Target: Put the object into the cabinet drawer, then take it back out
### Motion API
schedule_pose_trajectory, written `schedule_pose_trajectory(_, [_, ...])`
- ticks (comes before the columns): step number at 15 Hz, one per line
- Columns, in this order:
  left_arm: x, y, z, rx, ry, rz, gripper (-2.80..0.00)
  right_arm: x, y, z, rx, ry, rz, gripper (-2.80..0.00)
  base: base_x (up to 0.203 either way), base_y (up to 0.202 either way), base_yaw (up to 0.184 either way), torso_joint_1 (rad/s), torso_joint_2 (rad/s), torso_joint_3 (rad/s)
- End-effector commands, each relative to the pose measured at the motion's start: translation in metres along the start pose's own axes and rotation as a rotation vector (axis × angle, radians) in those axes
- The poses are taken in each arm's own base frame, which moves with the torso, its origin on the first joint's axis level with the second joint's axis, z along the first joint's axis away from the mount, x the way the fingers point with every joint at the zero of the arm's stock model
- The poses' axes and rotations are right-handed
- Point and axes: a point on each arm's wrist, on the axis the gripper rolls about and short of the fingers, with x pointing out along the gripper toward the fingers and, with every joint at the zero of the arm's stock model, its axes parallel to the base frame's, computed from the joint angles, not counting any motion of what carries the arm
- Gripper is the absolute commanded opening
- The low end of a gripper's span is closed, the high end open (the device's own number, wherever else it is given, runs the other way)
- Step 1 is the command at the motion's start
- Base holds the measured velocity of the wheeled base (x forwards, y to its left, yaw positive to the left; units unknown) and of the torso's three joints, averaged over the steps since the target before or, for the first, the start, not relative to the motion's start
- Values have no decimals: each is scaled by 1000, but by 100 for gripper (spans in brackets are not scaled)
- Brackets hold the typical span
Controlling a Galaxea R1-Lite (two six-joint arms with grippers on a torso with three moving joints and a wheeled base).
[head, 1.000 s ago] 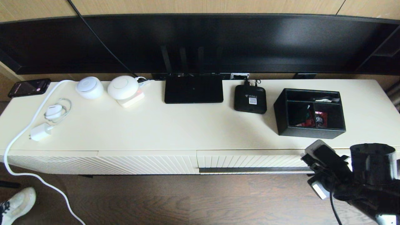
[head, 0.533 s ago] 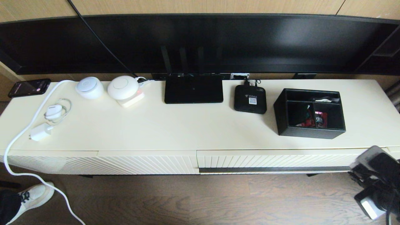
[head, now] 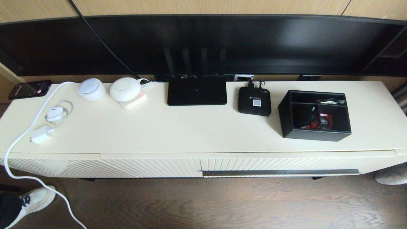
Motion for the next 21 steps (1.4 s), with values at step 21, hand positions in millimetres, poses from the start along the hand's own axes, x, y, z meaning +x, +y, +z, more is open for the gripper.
schedule_pose_trajectory(21, [0,0,0,0,2,0,-280,-20,21,-70,188,-337,233,-280,0,0,0,0,0,0])
